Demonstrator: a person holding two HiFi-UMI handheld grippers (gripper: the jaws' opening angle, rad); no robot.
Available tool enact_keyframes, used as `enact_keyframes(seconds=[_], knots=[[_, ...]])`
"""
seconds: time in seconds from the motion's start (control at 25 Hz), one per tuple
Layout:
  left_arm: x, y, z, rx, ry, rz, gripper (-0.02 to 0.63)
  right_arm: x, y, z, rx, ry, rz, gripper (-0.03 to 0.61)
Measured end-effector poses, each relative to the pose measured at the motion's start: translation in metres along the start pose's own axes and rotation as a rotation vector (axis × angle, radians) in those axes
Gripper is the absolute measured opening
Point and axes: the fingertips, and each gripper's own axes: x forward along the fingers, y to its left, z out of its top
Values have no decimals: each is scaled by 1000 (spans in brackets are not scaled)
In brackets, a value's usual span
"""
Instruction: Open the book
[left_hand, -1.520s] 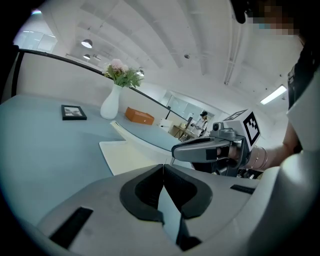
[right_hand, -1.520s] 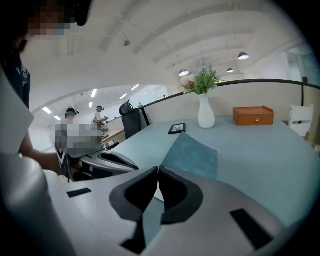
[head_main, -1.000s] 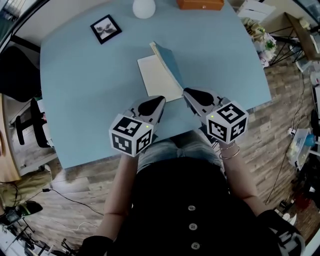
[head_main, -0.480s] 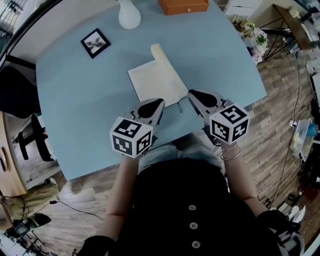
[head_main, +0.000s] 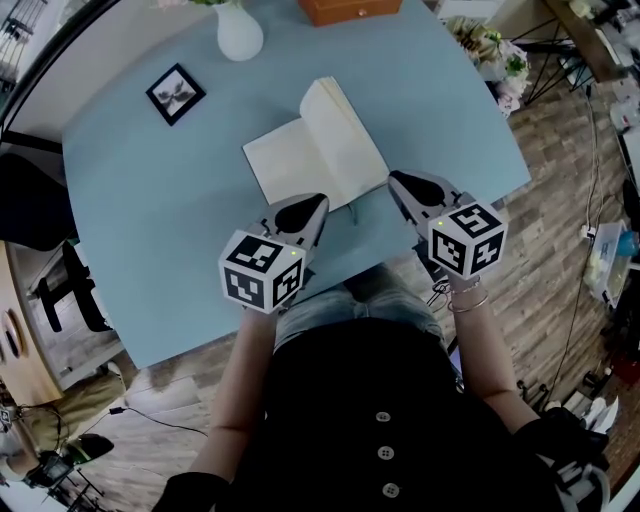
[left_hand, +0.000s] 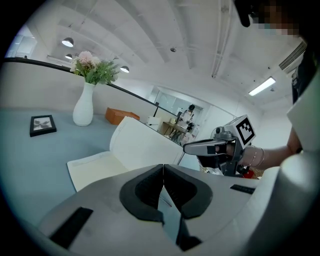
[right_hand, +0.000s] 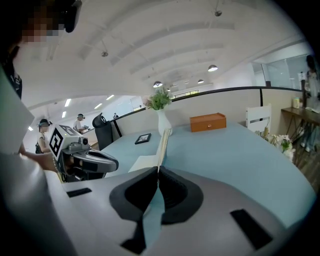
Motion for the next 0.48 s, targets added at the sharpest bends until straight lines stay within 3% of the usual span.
enact_keyframes(seconds=[0.48], knots=[[10,5,-8,2,50,10,12,0,-41,-24,63,25,-74,12]])
